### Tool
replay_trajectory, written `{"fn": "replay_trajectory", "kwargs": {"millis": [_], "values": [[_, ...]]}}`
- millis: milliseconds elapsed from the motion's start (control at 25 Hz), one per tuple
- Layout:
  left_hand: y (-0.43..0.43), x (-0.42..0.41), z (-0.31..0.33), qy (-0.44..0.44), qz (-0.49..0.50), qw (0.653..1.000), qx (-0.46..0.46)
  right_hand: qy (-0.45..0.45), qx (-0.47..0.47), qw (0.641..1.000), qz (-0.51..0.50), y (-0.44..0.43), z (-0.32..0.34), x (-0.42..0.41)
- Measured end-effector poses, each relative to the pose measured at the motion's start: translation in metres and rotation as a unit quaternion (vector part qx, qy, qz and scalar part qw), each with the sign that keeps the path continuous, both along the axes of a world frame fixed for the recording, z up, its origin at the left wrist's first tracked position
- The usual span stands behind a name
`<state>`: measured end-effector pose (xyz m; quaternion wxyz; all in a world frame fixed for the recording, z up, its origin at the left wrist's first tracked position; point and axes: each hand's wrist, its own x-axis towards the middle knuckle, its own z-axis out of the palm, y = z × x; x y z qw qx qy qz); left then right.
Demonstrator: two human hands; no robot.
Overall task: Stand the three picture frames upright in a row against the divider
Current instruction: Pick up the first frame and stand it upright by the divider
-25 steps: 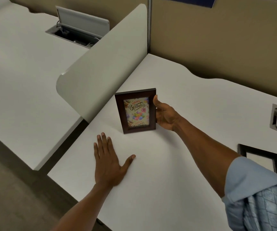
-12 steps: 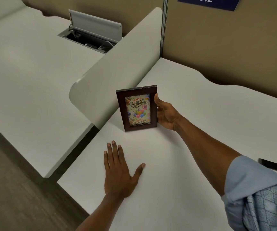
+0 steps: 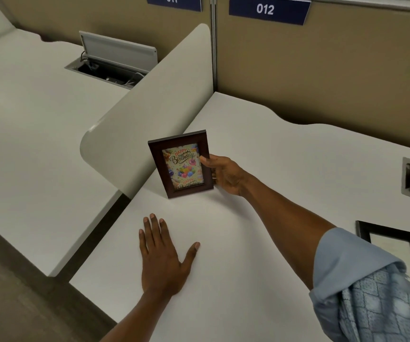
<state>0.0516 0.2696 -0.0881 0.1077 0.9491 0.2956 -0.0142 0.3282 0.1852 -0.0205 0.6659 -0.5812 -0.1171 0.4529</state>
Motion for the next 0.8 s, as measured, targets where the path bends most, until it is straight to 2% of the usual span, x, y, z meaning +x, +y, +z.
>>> {"fn": "replay_trajectory", "kwargs": {"millis": [520, 680, 800], "values": [[0.003, 0.001, -0.003, 0.007, -0.002, 1.0, -0.004, 0.023, 0.006, 1.0, 0.001, 0.018, -0.015, 0.007], [0.002, 0.001, -0.002, 0.005, 0.001, 1.0, -0.003, -0.014, -0.009, 1.0, -0.01, 0.013, -0.017, 0.006], [0.002, 0.001, -0.004, 0.005, 0.001, 1.0, -0.003, -0.048, -0.044, 0.996, -0.068, -0.015, -0.007, -0.003]]}}
